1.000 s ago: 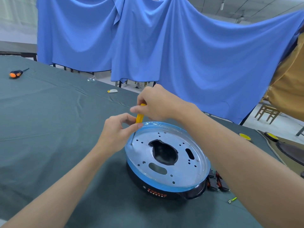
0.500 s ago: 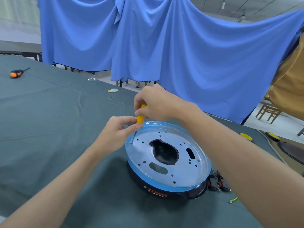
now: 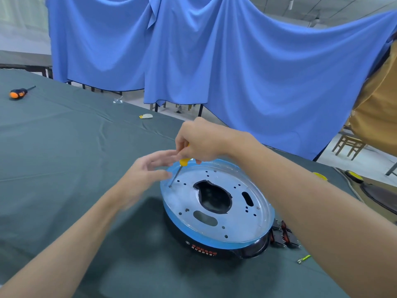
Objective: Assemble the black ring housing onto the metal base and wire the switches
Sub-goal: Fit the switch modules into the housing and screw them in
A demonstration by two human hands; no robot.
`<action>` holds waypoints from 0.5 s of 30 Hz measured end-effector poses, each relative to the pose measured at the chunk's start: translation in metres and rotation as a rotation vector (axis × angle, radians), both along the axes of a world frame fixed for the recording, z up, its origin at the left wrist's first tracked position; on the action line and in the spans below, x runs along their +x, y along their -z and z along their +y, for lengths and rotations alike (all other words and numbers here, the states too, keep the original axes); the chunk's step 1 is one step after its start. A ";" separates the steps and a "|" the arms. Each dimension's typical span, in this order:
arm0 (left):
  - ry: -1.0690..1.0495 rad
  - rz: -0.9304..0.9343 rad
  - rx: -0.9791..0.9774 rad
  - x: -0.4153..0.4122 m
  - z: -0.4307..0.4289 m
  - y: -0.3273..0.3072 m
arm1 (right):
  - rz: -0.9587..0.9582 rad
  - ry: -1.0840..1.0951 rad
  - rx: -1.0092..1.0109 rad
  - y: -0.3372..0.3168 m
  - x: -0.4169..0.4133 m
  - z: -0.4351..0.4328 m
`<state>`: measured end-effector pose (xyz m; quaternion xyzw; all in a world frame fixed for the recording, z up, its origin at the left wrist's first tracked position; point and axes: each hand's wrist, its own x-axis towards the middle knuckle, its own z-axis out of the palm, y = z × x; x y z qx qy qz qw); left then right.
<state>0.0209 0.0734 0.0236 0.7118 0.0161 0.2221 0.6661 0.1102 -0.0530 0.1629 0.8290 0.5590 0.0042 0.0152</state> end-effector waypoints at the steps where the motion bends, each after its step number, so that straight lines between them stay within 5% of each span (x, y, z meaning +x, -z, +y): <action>1: -0.048 -0.014 -0.151 0.002 0.002 0.006 | -0.005 -0.005 0.000 0.001 0.001 0.001; 5: -0.281 0.099 -0.409 0.017 -0.003 0.019 | -0.051 -0.024 -0.017 0.004 -0.001 0.007; 9: -0.144 0.187 -0.162 0.022 -0.017 0.031 | -0.068 0.028 -0.065 0.004 -0.004 0.015; 15: -0.167 0.149 -0.151 0.020 -0.018 0.035 | -0.060 0.125 -0.208 0.000 -0.008 0.029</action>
